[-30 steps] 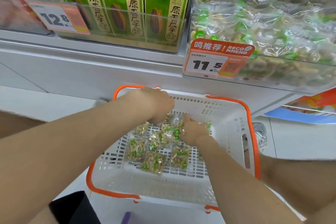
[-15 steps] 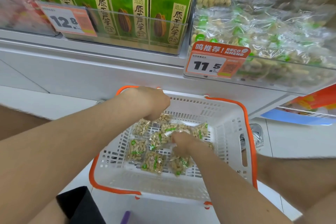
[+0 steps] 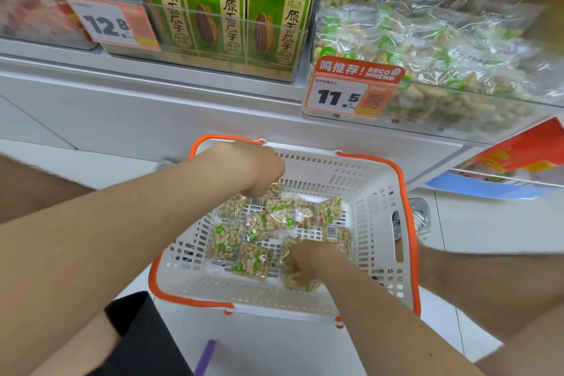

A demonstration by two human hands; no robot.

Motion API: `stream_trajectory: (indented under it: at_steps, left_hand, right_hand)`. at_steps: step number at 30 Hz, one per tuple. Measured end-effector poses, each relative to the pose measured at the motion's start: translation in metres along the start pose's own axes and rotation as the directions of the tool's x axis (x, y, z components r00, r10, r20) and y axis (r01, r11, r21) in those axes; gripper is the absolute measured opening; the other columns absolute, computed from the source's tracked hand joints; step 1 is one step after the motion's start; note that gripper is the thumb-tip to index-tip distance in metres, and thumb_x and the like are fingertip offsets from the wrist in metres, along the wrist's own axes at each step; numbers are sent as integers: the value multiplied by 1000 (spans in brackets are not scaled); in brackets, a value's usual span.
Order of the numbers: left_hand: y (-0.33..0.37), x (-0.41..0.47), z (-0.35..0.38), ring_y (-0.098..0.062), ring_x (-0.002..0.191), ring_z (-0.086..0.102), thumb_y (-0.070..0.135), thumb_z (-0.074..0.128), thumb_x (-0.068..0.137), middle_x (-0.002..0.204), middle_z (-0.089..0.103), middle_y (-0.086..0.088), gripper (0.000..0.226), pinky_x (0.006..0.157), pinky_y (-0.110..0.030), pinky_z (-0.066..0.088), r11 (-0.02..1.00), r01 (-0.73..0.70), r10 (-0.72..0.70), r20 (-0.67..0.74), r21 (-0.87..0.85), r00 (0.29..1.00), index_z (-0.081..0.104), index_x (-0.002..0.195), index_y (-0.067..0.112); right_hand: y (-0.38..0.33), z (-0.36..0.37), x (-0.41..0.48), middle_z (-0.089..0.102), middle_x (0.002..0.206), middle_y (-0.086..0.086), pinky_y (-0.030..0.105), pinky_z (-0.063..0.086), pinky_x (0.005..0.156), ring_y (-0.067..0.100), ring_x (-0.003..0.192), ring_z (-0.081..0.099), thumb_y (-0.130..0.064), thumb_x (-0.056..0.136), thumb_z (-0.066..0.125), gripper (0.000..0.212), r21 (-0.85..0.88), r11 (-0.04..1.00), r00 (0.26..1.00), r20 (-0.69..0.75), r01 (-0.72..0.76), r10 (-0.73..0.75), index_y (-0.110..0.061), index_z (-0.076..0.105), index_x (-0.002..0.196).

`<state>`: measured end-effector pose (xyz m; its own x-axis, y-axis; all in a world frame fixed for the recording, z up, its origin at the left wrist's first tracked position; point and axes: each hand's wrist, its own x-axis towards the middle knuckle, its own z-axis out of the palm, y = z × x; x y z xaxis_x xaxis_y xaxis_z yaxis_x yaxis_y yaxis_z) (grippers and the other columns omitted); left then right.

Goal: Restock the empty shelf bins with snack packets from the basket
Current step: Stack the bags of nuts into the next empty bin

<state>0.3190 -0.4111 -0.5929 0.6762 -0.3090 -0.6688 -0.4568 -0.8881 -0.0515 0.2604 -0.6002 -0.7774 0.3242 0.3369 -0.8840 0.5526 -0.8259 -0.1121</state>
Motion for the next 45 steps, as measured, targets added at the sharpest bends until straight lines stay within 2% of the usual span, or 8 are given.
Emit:
stream_trajectory:
  at_steps: [4,14,22,29,33,37,40,45]
  left_hand:
    - [2,4,-5,-34,135,55,0,45,98,127,65,-11,44,103,-46,54,1000,8,-8,-2,23,1000,60,137,16]
    - [3,-7,-19,-29,129,57,26,71,97,135,57,-4,58,100,-43,54,998,30,-26,64,-59,998,47,150,20]
    - [-22,-42,-45,-11,96,72,40,75,93,106,74,14,47,89,-35,57,921,45,-46,8,-386,999,60,134,23]
    - [-23,-102,-89,-18,54,63,5,72,78,68,74,-9,2,57,-31,53,729,-175,-4,-259,-662,966,72,79,4]
    - [-21,-122,-108,-20,47,54,15,64,65,55,61,-14,22,48,-27,45,523,-406,-51,-503,-749,863,68,74,-5]
    - [-13,-122,-127,-23,49,55,15,67,95,62,63,-19,23,51,-29,48,443,-581,-215,-710,-683,670,73,79,-1]
    - [-5,-109,-140,-21,53,64,18,58,104,76,71,-12,20,56,-38,54,420,-615,-400,-745,-667,535,76,96,15]
    - [6,-93,-150,-11,88,62,25,53,100,101,65,13,23,76,-37,55,879,-271,-302,-899,-391,317,69,116,26]
  right_hand:
    - [-3,2,1,52,76,2,28,41,53,16,61,51,-3,96,64,31,-15,1000,992,-124,4,-6,-13,44,74]
    - [5,-70,-41,62,97,8,37,43,68,25,81,56,-20,107,39,14,574,759,846,-530,306,61,-15,51,105]
    - [-7,-105,-111,40,54,-6,43,28,55,12,54,37,-18,87,37,17,304,759,254,-949,576,187,-29,39,75]
    - [-18,-134,-166,37,54,-15,18,23,49,4,44,36,-34,98,46,28,-10,806,-157,-982,591,102,-9,58,104]
    - [-18,-162,-201,49,61,-9,29,37,49,10,48,45,-38,97,50,34,-57,818,-328,-930,572,164,-11,63,113]
    - [-3,-193,-240,50,60,-11,21,38,54,5,53,50,-41,95,60,36,61,821,-289,-919,567,268,-19,58,124]
    - [18,-225,-262,67,74,-6,37,53,60,15,61,64,-58,88,63,41,373,647,-40,-847,665,530,-26,55,112]
    - [77,-277,-285,48,64,3,34,40,50,31,57,60,-55,87,64,43,635,343,240,-651,692,720,-19,46,73]
